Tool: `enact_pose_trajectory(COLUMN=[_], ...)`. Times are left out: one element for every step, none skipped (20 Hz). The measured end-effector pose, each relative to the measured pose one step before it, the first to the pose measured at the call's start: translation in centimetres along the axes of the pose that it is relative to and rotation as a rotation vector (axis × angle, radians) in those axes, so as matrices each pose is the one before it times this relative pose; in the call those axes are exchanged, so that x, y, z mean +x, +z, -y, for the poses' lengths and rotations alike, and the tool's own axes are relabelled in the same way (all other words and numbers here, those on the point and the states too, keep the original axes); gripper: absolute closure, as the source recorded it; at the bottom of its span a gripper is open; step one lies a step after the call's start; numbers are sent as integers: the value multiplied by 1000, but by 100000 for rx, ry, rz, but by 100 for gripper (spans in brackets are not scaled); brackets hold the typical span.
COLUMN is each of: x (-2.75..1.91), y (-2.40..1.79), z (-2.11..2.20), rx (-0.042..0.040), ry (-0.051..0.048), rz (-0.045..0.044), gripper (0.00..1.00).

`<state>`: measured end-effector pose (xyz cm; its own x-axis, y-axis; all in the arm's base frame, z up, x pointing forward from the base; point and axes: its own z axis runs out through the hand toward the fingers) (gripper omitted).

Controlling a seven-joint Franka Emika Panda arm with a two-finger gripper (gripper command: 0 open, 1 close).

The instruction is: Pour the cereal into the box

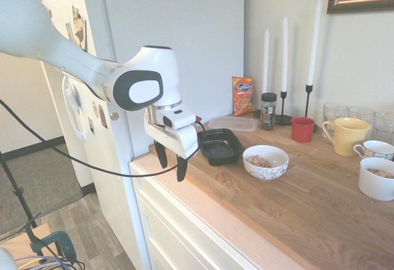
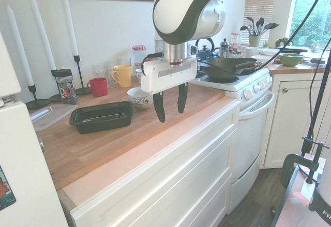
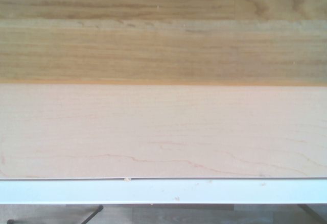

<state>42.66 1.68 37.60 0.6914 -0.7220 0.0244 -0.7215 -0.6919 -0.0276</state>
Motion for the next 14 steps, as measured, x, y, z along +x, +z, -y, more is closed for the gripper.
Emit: enact_pose_trajectory(x=[11, 16, 92, 222, 464, 772, 1039, 1217, 1254, 1322, 1311, 1327, 1378, 1384], y=[30, -5, -97, -193, -331, -418, -479, -482, -403, -311, -336, -265, -254, -234], z=[6, 18, 102, 207, 321, 371, 420, 428, 391, 338, 315, 257, 262, 291], rx=[-41, 16, 124, 265, 473, 516, 523, 453, 67, -181, -285, -665, -544, -188], ry=[8, -4, -124, -83, 178, 466, 582, 588, 419, 483, 529, 417, 569, 913], rz=[47, -12, -269, -454, -737, -945, -1224, -1236, -1269, -1128, -1003, -1021, -1013, -720], gripper=[0, 0, 0, 0, 0, 0, 0, 0, 0, 0, 0, 0, 0, 0])
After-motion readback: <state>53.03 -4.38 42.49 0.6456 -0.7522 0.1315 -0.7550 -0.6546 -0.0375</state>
